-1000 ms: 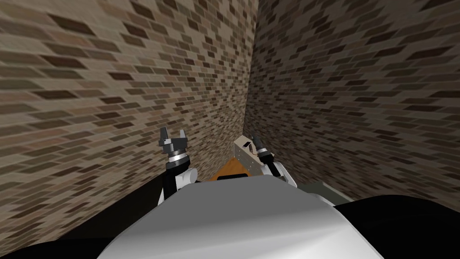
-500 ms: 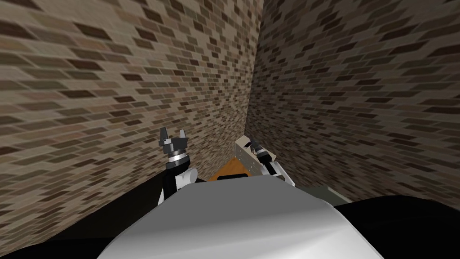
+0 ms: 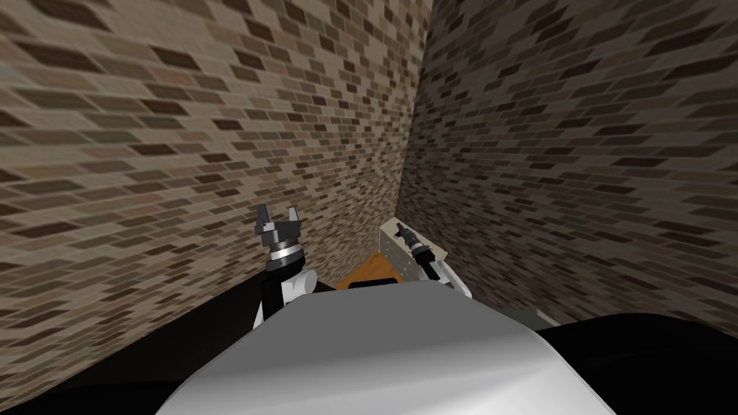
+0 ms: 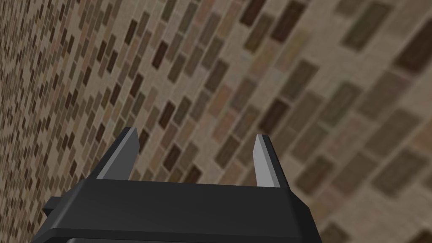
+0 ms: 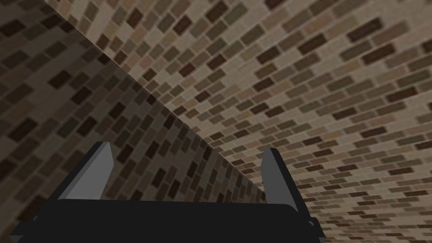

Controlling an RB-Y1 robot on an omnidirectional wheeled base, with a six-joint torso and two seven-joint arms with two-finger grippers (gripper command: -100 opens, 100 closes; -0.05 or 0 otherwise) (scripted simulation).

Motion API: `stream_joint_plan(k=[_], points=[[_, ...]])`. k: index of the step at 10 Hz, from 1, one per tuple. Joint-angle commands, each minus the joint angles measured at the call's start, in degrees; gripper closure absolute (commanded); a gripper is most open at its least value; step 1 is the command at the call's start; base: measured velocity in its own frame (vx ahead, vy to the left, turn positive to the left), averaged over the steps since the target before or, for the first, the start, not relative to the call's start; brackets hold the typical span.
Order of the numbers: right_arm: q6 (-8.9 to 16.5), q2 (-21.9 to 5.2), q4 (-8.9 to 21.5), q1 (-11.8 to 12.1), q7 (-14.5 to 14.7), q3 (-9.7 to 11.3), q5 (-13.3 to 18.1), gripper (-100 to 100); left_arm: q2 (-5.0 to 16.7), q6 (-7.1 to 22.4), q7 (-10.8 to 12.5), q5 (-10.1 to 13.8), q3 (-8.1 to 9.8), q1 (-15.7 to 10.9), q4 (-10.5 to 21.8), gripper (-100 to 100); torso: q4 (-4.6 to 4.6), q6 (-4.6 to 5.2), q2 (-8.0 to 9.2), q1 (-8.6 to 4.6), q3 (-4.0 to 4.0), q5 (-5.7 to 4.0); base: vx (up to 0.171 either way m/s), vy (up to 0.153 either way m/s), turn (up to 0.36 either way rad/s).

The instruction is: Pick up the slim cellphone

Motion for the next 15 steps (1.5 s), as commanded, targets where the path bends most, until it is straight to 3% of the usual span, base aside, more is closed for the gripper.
stream_joint_plan(k=[1, 2, 3, 5, 6, 8, 9, 11, 12, 14, 15], points=[[0.9, -0.7, 1.4, -0.4, -0.1, 0.2, 2.9, -100, 0.0, 0.0, 0.0, 0.0, 0.00, 0.0, 0.0, 0, 0.00, 0.00, 0.00, 0.00, 0.00, 0.00, 0.001, -0.007, 0.086], [0.9, -0.7, 1.4, -0.4, -0.1, 0.2, 3.4, -100, 0.0, 0.0, 0.0, 0.0, 0.00, 0.0, 0.0, 0, 0.00, 0.03, 0.00, -0.02, 0.00, 0.00, 0.001, -0.006, -0.016], [2.6, -1.9, 3.9, -0.9, -0.1, 0.9, 5.6, -100, 0.0, 0.0, 0.0, 0.0, 0.01, 0.0, 0.0, 0, 0.00, 0.04, 0.00, -0.01, 0.00, 0.00, 0.002, -0.004, 0.166], [2.6, -1.9, 4.1, -0.9, -0.1, 0.9, 7.8, -100, 0.0, 0.0, 0.0, 0.0, 0.01, 0.0, 0.0, 0, 0.00, 0.04, -0.01, -0.02, -0.01, 0.00, 0.003, -0.008, 0.031], [4.2, -3.1, 6.8, -1.4, 0.0, 1.7, 10.0, -100, 0.0, 0.0, 0.0, 0.0, 0.01, 0.0, 0.0, 0, 0.00, 0.04, -0.01, -0.01, 0.00, 0.00, 0.005, -0.005, 0.157], [4.2, -3.1, 6.9, -1.4, 0.0, 1.7, 12.3, -100, 0.0, 0.0, 0.0, 0.0, 0.01, 0.0, 0.0, 0, 0.00, 0.03, -0.03, -0.03, -0.01, 0.00, 0.004, -0.008, 0.045], [5.9, -4.3, 9.6, -1.9, 0.0, 2.5, 14.3, -100, 0.0, 0.0, 0.0, 0.0, 0.01, 0.0, 0.0, 0, 0.00, 0.05, -0.01, -0.01, -0.01, 0.00, 0.005, -0.004, 0.160], [5.9, -4.3, 9.7, -1.9, 0.0, 2.5, 16.8, -100, 0.0, 0.0, 0.0, 0.0, 0.01, 0.0, 0.0, 0, 0.00, 0.04, -0.02, -0.02, -0.01, 0.00, 0.004, -0.009, 0.041], [7.6, -5.4, 12.2, -2.4, 0.0, 3.3, 18.9, -100, 0.0, 0.0, 0.0, 0.0, 0.01, 0.0, 0.0, 0, 0.00, 0.05, -0.01, -0.01, -0.01, 0.00, 0.007, -0.005, 0.172], [7.6, -5.4, 12.5, -2.4, 0.0, 3.3, 21.4, -100, 0.0, 0.0, 0.0, 0.0, 0.01, 0.0, 0.0, 0, -0.01, 0.05, -0.03, -0.03, -0.02, 0.00, 0.006, -0.010, 0.041], [9.3, -6.5, 15.2, -2.9, 0.0, 4.2, 23.5, -100, 0.0, 0.0, 0.0, 0.0, 0.01, 0.0, 0.0, 0, 0.00, 0.05, -0.01, -0.02, -0.01, 0.00, 0.009, -0.005, 0.166]])
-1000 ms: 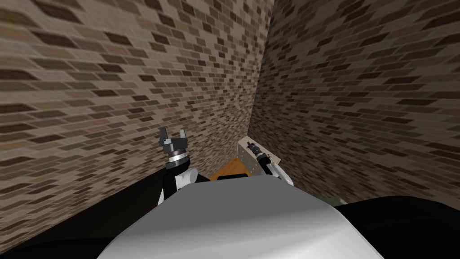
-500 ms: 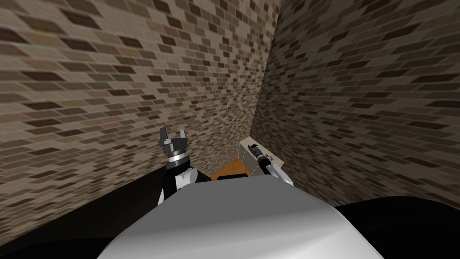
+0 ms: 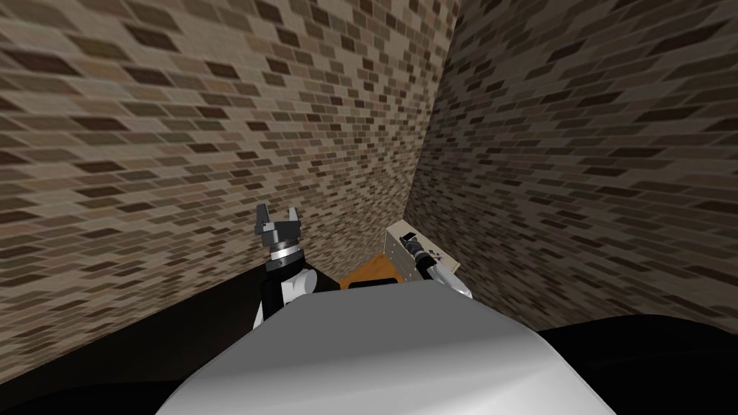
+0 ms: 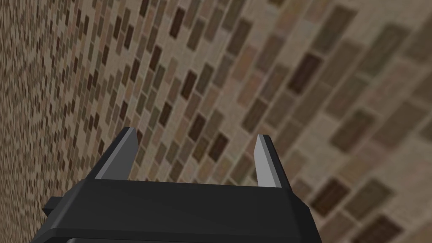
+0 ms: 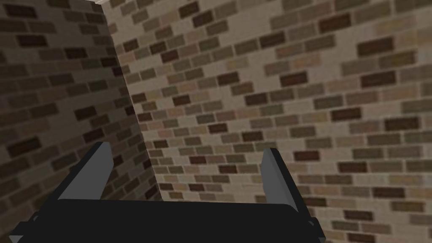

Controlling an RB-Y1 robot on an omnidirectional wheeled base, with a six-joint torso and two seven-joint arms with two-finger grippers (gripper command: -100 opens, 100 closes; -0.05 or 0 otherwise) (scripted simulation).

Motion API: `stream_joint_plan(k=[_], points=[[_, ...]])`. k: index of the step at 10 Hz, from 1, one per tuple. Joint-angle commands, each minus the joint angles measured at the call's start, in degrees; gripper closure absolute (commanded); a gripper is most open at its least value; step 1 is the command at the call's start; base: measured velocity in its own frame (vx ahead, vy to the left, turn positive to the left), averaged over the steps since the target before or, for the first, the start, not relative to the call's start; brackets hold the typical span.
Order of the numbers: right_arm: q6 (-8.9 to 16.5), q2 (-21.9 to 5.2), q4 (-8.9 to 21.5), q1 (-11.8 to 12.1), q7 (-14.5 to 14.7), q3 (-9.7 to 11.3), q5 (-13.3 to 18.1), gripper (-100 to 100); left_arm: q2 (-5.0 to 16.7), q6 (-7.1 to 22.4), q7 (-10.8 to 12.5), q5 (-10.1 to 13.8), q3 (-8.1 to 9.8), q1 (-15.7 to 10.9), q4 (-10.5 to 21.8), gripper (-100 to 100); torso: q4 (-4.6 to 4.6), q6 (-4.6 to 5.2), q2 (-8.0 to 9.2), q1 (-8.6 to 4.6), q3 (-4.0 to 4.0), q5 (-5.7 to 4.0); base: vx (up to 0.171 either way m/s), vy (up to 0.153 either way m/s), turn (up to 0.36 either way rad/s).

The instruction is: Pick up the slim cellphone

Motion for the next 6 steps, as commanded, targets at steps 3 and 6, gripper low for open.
stream_joint_plan(k=[3, 6], points=[[2.0, -0.3, 4.7, -1.0, 0.3, 0.9, 6.1, -100, 0.0, 0.0, 0.0, 0.0, 0.01, 0.0, 0.0, 0, 0.00, 0.04, 0.01, 0.02, 0.00, 0.00, 0.006, -0.009, 0.080], [3.6, -1.3, 8.0, -1.5, 0.3, 1.8, 11.2, -100, 0.0, 0.0, 0.0, 0.0, 0.01, 0.0, 0.0, 0, 0.00, 0.04, 0.00, 0.02, 0.00, 0.00, 0.008, -0.009, 0.092]])
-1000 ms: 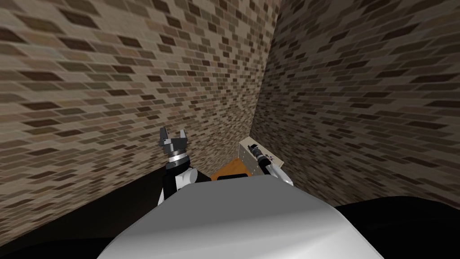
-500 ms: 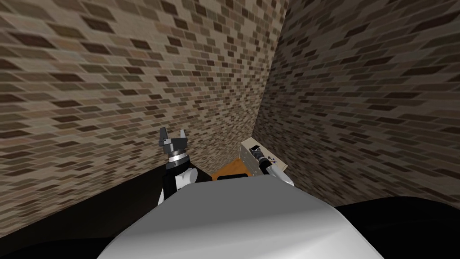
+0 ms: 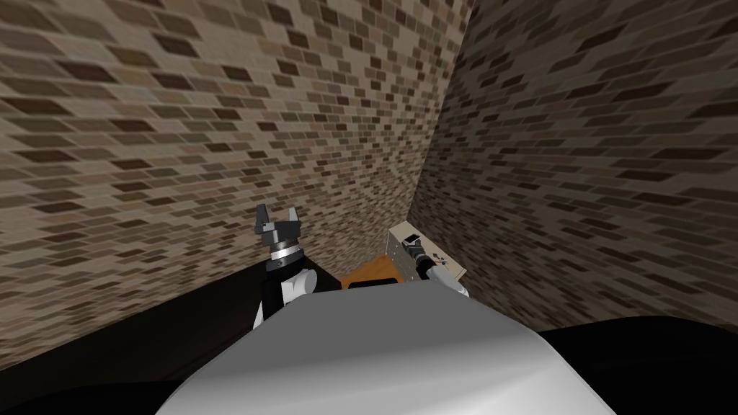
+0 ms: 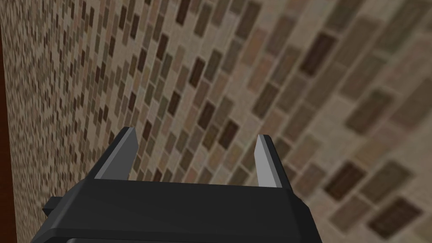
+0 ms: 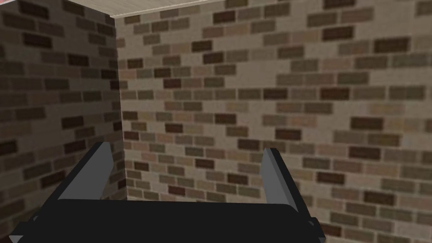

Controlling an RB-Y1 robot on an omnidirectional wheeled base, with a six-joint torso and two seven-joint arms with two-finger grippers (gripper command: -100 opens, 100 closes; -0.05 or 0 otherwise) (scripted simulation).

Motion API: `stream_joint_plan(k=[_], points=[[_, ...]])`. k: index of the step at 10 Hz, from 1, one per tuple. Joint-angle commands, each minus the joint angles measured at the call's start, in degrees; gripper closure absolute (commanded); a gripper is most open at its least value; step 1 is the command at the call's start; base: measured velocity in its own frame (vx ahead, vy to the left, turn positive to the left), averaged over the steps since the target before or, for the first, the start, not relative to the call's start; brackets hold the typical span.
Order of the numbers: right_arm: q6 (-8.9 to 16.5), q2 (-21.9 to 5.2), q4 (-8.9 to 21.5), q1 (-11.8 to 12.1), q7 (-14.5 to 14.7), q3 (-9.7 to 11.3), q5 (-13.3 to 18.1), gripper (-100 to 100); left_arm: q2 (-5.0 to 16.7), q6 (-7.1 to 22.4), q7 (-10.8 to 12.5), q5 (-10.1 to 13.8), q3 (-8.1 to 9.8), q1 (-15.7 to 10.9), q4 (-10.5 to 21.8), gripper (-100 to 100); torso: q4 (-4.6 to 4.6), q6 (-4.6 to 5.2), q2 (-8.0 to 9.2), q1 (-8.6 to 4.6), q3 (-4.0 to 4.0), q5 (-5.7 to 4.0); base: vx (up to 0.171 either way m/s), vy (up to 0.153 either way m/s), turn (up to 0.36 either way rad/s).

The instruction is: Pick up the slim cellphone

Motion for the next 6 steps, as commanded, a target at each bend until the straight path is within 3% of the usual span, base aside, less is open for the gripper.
stream_joint_plan(k=[1, 2, 3, 5, 6], points=[[0.3, 0.1, 1.2, 0.4, 0.0, -0.3, 2.9, -100, 0.0, 0.0, 0.0, 0.0, 0.00, 0.0, 0.0, 0, 0.00, 0.00, 0.00, 0.00, 0.00, 0.00, 0.012, -0.015, 0.109], [0.3, 0.1, 1.2, 0.4, 0.0, -0.3, 4.3, -100, 0.0, 0.0, 0.0, 0.0, 0.00, 0.0, 0.0, 0, 0.00, 0.04, 0.00, -0.01, 0.00, 0.00, 0.007, -0.008, -0.011], [2.0, -0.9, 4.0, 0.0, -0.1, 0.7, 6.3, -100, 0.0, 0.0, 0.0, 0.0, 0.01, 0.0, 0.0, 0, 0.00, 0.05, 0.02, 0.01, 0.01, 0.00, 0.010, -0.006, 0.183], [2.0, -0.9, 4.0, 0.0, -0.1, 0.7, 9.3, -100, 0.0, 0.0, 0.0, 0.0, 0.01, 0.0, 0.0, 0, 0.00, 0.04, 0.00, 0.00, 0.00, 0.00, 0.009, -0.010, 0.038], [3.6, -1.9, 6.7, -0.4, -0.1, 1.7, 11.5, -100, 0.0, 0.0, 0.0, 0.0, 0.01, 0.0, 0.0, 0, 0.00, 0.05, 0.02, 0.01, 0.01, 0.00, 0.011, -0.008, 0.173]])
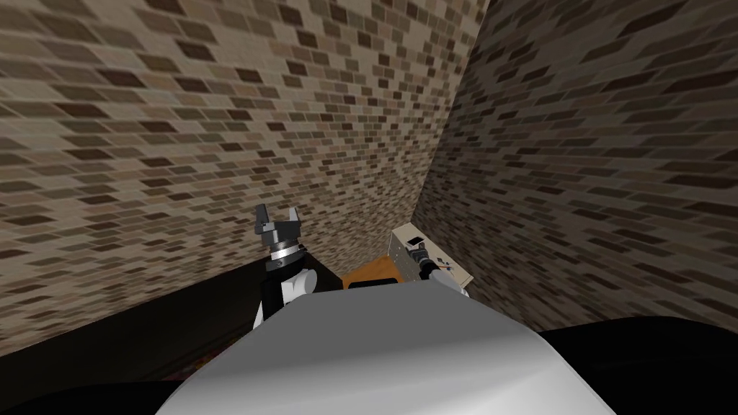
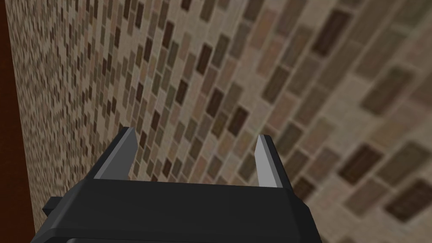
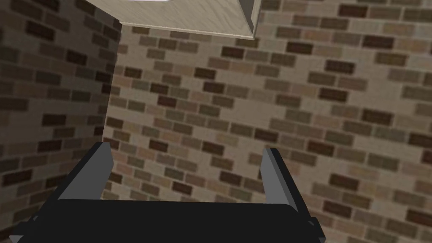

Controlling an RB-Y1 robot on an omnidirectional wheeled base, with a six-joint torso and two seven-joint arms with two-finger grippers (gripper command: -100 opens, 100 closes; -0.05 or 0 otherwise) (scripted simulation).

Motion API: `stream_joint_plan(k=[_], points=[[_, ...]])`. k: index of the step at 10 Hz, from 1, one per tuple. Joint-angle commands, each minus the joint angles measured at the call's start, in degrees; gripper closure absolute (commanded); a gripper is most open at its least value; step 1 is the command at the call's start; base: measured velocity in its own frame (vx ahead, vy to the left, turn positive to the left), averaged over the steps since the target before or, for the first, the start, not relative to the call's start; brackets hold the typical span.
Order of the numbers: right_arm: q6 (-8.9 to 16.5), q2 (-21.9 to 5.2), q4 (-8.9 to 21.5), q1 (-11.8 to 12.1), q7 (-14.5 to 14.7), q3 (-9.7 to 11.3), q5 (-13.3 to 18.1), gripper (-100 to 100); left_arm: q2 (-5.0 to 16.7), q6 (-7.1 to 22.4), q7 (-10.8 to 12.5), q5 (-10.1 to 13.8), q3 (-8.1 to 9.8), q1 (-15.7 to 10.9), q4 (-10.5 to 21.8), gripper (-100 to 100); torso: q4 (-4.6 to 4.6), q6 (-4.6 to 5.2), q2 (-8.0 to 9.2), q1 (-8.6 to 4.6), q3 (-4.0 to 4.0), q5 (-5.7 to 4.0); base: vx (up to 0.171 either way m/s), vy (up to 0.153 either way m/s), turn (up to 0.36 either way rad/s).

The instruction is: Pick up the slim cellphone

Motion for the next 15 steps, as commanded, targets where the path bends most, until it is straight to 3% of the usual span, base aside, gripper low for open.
stream_joint_plan(k=[1, 2, 5, 6, 8, 9, 10, 13, 15], points=[[1.1, -0.4, 1.3, -0.3, 0.1, 0.7, 2.9, -100, 0.0, 0.0, 0.0, 0.0, 0.00, 0.0, 0.0, 0, 0.00, 0.00, 0.00, 0.00, 0.00, 0.00, 0.012, -0.015, 0.109], [2.7, -1.3, 3.9, -0.6, 0.1, 1.7, 5.0, -100, 0.0, 0.0, 0.0, 0.0, 0.00, 0.0, 0.0, 0, 0.00, 0.03, -0.01, -0.01, -0.01, 0.00, 0.012, -0.015, 0.170], [2.7, -1.3, 4.0, -0.6, 0.1, 1.7, 8.3, -100, 0.0, 0.0, 0.0, 0.0, 0.01, 0.0, 0.0, 0, 0.00, 0.04, 0.01, 0.00, 0.00, 0.00, 0.007, -0.010, 0.021], [4.2, -2.2, 6.7, -1.0, 0.1, 2.7, 10.4, -100, 0.0, 0.0, 0.0, 0.0, 0.01, 0.0, 0.0, 0, 0.00, 0.04, 0.03, 0.05, 0.01, 0.01, 0.010, -0.005, 0.177], [4.2, -2.2, 6.7, -1.0, 0.1, 2.7, 12.9, -100, 0.0, 0.0, 0.0, 0.0, 0.01, 0.0, 0.0, 0, 0.00, 0.03, 0.00, -0.01, 0.00, 0.00, 0.008, -0.013, 0.046], [5.7, -3.1, 9.3, -1.3, 0.0, 3.8, 15.0, -100, 0.0, 0.0, 0.0, 0.0, 0.01, 0.0, 0.0, 0, 0.00, 0.04, 0.02, 0.01, 0.01, 0.00, 0.007, -0.011, 0.176], [5.7, -3.1, 9.3, -1.3, 0.0, 3.8, 17.2, -100, 0.0, 0.0, 0.0, 0.0, 0.00, 0.0, 0.0, 0, 0.00, 0.00, 0.00, -0.01, 0.00, 0.00, 0.009, -0.020, 0.086], [8.5, -4.6, 14.4, -2.0, -0.1, 5.8, 23.3, -100, 0.0, 0.0, 0.0, 0.0, 0.01, 0.0, 0.0, 0, 0.00, 0.05, 0.01, -0.05, 0.00, -0.01, 0.008, -0.026, 0.138], [8.5, -4.6, 14.4, -2.0, -0.1, 5.8, 26.1, -100, 0.0, 0.0, 0.0, 0.0, 0.01, 0.0, 0.0, 0, 0.00, 0.04, 0.00, -0.05, 0.00, -0.01, 0.004, -0.017, 0.029]])
